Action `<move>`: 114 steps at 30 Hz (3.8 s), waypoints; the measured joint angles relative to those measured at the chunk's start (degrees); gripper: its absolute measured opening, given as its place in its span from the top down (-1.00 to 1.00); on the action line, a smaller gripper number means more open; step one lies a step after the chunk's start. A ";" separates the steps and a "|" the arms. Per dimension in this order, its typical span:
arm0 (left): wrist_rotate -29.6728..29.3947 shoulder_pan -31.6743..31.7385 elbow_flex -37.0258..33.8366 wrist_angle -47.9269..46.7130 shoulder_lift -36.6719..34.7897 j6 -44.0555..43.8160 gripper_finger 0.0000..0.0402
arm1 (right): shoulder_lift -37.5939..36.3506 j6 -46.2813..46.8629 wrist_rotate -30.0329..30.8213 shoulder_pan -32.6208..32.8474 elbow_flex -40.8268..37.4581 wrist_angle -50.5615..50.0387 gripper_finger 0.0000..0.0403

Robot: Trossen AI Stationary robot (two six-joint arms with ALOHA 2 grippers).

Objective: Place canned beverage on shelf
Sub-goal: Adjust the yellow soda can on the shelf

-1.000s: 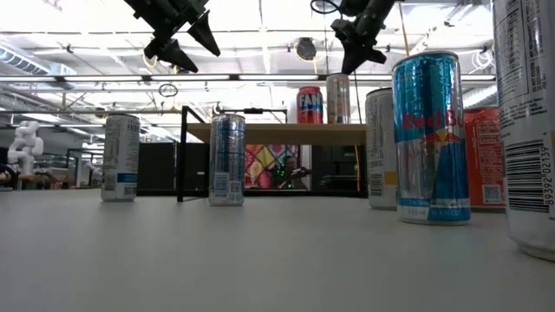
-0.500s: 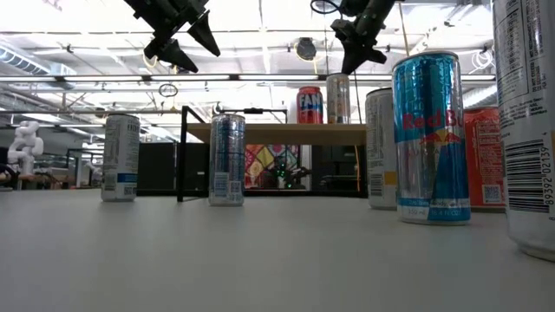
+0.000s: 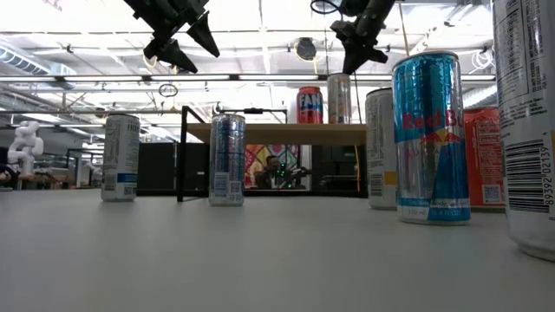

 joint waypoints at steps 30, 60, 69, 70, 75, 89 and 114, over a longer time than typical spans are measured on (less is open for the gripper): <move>0.13 0.02 0.00 0.00 -0.02 0.04 -0.95 | -0.92 1.99 1.36 0.00 0.00 -1.22 1.00; 0.21 0.02 0.02 -2.03 -0.02 1.72 -0.95 | -8.71 10.18 5.81 13.02 -4.94 -4.26 1.00; 0.37 0.02 0.02 -2.19 -0.02 2.62 -0.95 | -20.54 23.05 12.07 20.55 -40.64 27.82 1.00; 0.37 0.02 0.02 -2.16 -0.02 2.62 -0.95 | -22.16 24.70 12.81 20.81 -44.90 32.17 1.00; 0.39 0.02 0.02 -2.14 -0.02 2.60 -0.95 | -29.91 23.16 19.43 21.99 -61.70 50.46 1.00; 0.52 0.02 0.02 -1.97 -0.02 2.60 -0.95 | -31.05 8.26 29.80 21.77 -70.73 61.86 1.00; 1.01 0.02 0.02 -2.12 -0.02 2.27 -0.95 | -26.45 7.49 37.72 21.51 -70.77 67.60 1.00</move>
